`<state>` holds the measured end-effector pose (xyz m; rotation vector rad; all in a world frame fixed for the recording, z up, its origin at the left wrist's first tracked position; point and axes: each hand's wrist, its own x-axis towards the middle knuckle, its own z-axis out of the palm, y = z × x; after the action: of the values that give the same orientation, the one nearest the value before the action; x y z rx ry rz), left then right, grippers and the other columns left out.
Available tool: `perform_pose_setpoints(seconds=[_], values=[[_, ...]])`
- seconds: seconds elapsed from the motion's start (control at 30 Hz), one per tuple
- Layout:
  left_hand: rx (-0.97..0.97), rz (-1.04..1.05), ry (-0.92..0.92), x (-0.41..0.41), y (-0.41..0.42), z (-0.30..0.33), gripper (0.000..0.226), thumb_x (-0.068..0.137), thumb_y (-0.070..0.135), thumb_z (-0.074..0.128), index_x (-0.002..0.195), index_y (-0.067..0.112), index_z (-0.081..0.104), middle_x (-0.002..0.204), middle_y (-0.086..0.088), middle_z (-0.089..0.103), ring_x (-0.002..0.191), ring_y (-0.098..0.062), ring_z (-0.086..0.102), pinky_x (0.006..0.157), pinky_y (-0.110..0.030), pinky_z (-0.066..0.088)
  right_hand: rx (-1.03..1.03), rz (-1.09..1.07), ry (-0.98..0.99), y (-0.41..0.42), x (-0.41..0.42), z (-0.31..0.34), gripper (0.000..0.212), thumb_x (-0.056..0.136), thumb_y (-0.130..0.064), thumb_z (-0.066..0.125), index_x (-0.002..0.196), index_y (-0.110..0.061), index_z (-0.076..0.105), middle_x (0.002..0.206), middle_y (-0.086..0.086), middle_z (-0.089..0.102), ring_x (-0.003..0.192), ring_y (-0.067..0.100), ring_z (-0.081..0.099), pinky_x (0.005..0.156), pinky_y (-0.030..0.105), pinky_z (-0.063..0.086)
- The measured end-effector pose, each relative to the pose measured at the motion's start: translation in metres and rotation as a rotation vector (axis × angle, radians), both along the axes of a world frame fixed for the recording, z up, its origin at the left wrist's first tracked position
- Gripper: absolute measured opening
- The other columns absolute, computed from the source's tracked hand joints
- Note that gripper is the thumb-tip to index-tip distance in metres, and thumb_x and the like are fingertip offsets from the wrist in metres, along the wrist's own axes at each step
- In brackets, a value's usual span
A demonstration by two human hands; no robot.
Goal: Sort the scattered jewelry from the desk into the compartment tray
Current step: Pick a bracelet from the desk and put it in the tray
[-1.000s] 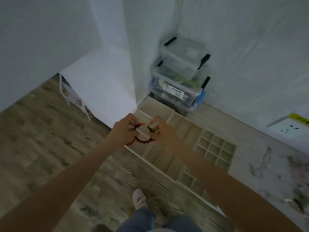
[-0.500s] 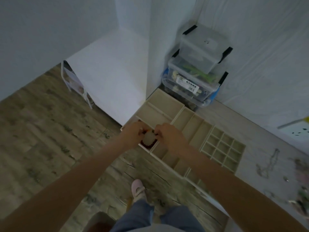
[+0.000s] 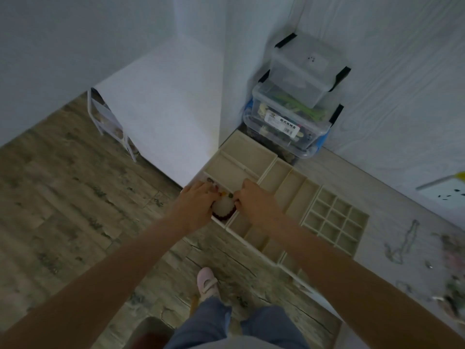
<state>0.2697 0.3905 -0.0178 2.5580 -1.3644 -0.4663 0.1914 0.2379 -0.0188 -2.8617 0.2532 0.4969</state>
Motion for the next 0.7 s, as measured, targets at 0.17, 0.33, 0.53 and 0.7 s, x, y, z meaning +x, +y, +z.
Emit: perform_pose_setpoints(seconds=[0.17,0.33,0.53,0.7], values=[[0.103,0.009,-0.025,0.003,0.007,-0.001,0.041,0.090,0.015,0.049,0.129,0.024,0.055,0.137,0.003,0.045,0.131,-0.018,0.035,0.099,-0.036,0.034,-0.019,0.016,-0.018,0.002,0.000,0.001,0.021,0.094,-0.008,0.046,0.102,-0.008,0.066,0.091,0.001,0.031,0.088,0.021,0.050,0.061,0.028,0.031],[0.114,0.043,0.083,0.007,0.004,0.000,0.041,0.091,0.014,0.048,0.131,0.021,0.049,0.132,0.002,0.049,0.122,-0.019,0.044,0.096,-0.035,0.037,-0.043,0.010,-0.007,0.005,0.005,0.001,0.020,0.092,-0.004,0.047,0.096,-0.007,0.066,0.091,0.003,0.034,0.088,0.021,0.052,0.063,0.027,0.033],[0.194,-0.029,-0.099,0.015,-0.002,0.007,0.039,0.088,0.021,0.050,0.127,0.020,0.054,0.134,0.004,0.047,0.121,-0.021,0.041,0.096,-0.036,0.036,-0.019,-0.002,0.032,0.006,0.007,0.003,0.022,0.094,-0.009,0.045,0.100,-0.008,0.067,0.093,0.002,0.032,0.079,0.018,0.042,0.065,0.028,0.034],[0.268,-0.038,-0.194,0.019,-0.001,0.007,0.038,0.083,0.024,0.051,0.120,0.021,0.058,0.131,0.004,0.050,0.117,-0.021,0.042,0.093,-0.035,0.034,-0.008,-0.009,0.040,0.007,0.006,0.002,0.022,0.095,-0.010,0.044,0.100,-0.007,0.066,0.094,0.002,0.032,0.078,0.017,0.040,0.065,0.027,0.034]])
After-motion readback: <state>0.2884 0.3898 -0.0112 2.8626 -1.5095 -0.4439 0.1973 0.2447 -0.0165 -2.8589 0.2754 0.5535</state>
